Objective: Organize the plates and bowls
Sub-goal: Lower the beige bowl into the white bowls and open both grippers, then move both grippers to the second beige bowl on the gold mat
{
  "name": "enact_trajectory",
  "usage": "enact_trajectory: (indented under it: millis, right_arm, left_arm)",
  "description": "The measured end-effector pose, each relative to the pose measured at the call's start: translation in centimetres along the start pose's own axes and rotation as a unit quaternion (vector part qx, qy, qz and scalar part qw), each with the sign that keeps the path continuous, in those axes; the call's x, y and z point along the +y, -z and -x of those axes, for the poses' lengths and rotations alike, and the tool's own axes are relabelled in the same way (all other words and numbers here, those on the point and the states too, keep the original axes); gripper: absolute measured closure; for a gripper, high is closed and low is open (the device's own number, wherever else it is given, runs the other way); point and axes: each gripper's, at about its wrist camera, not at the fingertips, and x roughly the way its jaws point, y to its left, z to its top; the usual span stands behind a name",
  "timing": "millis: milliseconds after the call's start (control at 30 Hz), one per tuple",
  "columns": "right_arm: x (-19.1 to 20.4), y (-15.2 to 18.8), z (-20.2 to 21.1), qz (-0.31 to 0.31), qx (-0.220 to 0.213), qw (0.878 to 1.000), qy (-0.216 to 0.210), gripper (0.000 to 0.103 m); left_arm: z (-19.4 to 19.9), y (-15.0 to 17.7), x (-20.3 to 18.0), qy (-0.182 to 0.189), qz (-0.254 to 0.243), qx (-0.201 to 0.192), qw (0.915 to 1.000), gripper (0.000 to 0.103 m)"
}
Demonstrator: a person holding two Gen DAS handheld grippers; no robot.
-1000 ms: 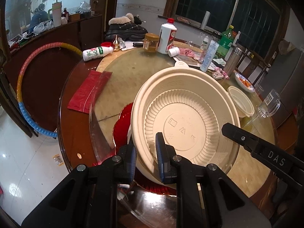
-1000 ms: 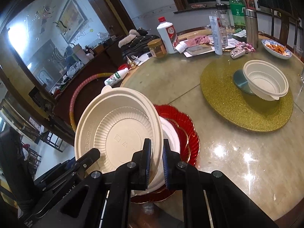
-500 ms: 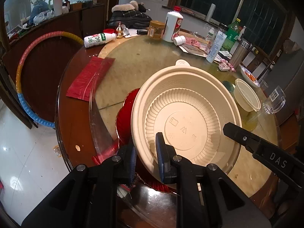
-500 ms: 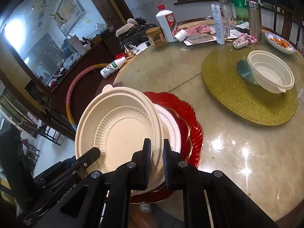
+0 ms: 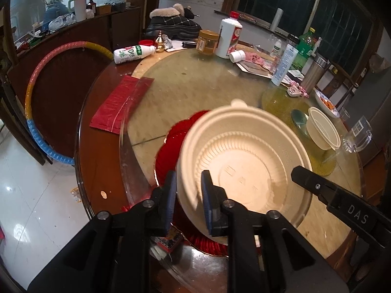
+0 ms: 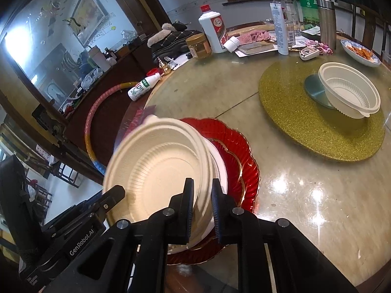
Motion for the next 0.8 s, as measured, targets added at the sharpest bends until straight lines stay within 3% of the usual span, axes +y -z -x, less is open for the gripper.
enact_trajectory:
  millis: [33, 100, 267, 300, 333, 400, 433, 600, 800]
  right_arm:
    - [0.0, 0.0, 0.0, -0.001, 0.001, 1.000, -0.002, 0.083]
    - [-0.1, 0.0, 0.0, 0.001, -0.001, 1.000, -0.002, 0.083]
    - [-0.1, 0.0, 0.0, -0.003, -0.001, 1.000, -0.006, 0.078]
    - [-0.2, 0.0, 0.1, -0.005, -0.001, 1.000, -0.008, 0.068]
    - [-0.2, 0.0, 0.2, -0.010, -0.003, 1.000, -0.015, 0.051]
    - [-0.4, -0.1, 0.6, -0.018, -0.010, 1.000, -0.024, 0.030]
    - [-0.5, -0.1, 0.9, -0.022, -0.017, 0.999, -0.027, 0.026]
    - [-2.1, -0.5, 3.0, -0.059, -0.054, 0.995, -0.053, 0.021]
    - [-6.4, -0.6, 4.6, -0.125, -0.085, 0.987, -0.063, 0.018]
  left_arm:
    - [0.1, -0.1, 0.1, 0.001, 0.003, -0.001, 1.0000, 0.067]
    - [0.3, -0.1, 0.3, 0.000, 0.008, -0.012, 0.9999, 0.061]
    - [0.8, -0.3, 0.6, 0.000, 0.017, -0.016, 0.9997, 0.061]
    - [1.0, -0.3, 0.6, -0.002, 0.018, -0.019, 0.9997, 0.059]
    - [1.3, -0.4, 0.6, -0.007, 0.020, -0.026, 0.9994, 0.052]
    - [2.2, -0.4, 0.7, -0.014, 0.027, -0.053, 0.9981, 0.038]
    - [2.8, -0.5, 0.7, -0.013, 0.031, -0.068, 0.9971, 0.032]
    - [4.9, -0.8, -0.2, -0.001, 0.037, -0.116, 0.9926, 0.023]
    - [4.7, -0.7, -3.7, 0.013, -0.010, -0.110, 0.9937, 0.022]
